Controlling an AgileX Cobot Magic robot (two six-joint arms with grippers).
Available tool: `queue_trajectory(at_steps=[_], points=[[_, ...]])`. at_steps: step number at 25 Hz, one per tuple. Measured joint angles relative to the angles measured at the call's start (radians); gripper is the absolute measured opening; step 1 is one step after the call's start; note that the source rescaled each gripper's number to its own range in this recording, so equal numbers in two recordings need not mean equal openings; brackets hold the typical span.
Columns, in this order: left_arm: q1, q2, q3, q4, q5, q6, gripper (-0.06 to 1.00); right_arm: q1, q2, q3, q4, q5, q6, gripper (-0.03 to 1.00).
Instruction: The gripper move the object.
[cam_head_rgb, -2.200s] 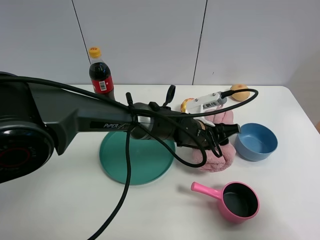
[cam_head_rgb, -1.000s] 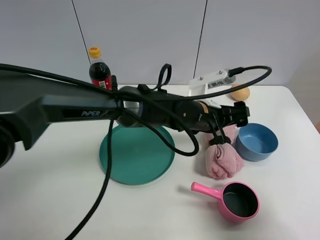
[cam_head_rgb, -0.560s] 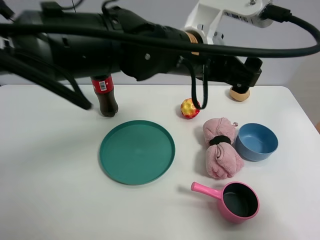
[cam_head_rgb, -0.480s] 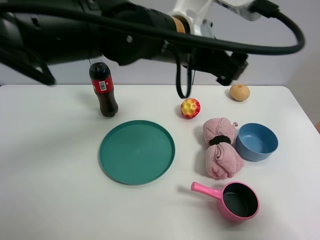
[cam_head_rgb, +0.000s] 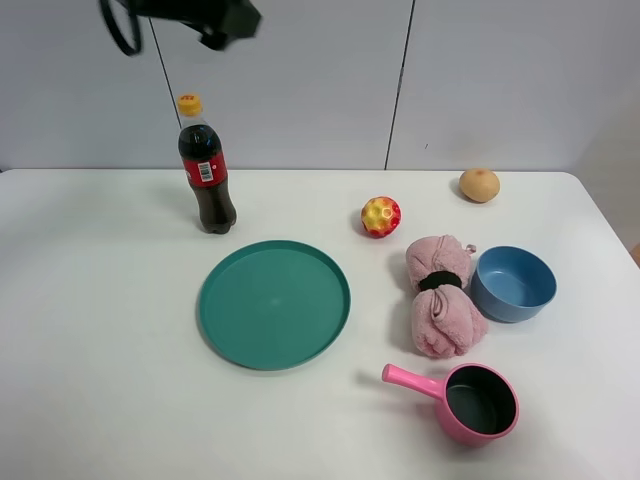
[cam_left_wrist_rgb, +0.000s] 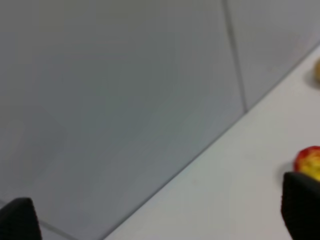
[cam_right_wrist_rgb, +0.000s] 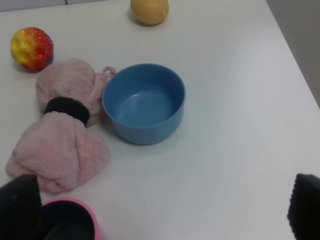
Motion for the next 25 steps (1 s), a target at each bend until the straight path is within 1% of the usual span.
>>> queue_trajectory(at_steps=[4, 7, 8, 11, 16, 18, 21, 25], points=[[0.187, -0.085, 0.0, 0.004, 0.055, 0.0, 0.95, 0.0, 0.0, 0.0, 0.0, 0.0, 0.0, 1.0], [0.315, -0.138, 0.0, 0.008, 0.124, 0.001, 0.95, 0.0, 0.0, 0.0, 0.0, 0.0, 0.0, 1.0], [0.354, -0.154, 0.0, 0.008, 0.148, 0.002, 0.95, 0.0, 0.0, 0.0, 0.0, 0.0, 0.0, 1.0], [0.436, -0.202, 0.0, 0.002, 0.245, 0.002, 0.95, 0.0, 0.0, 0.0, 0.0, 0.0, 0.0, 1.0], [0.488, -0.29, 0.0, -0.009, 0.432, 0.01, 0.95, 0.0, 0.0, 0.0, 0.0, 0.0, 0.0, 1.0], [0.493, -0.333, 0.005, -0.009, 0.473, 0.019, 0.95, 0.0, 0.0, 0.0, 0.0, 0.0, 0.0, 1.0], [0.494, -0.417, 0.058, -0.011, 0.467, 0.036, 0.95, 0.0, 0.0, 0.0, 0.0, 0.0, 0.0, 1.0], [0.494, -0.553, 0.203, -0.012, 0.409, 0.06, 0.95, 0.0, 0.0, 0.0, 0.0, 0.0, 0.0, 1.0]])
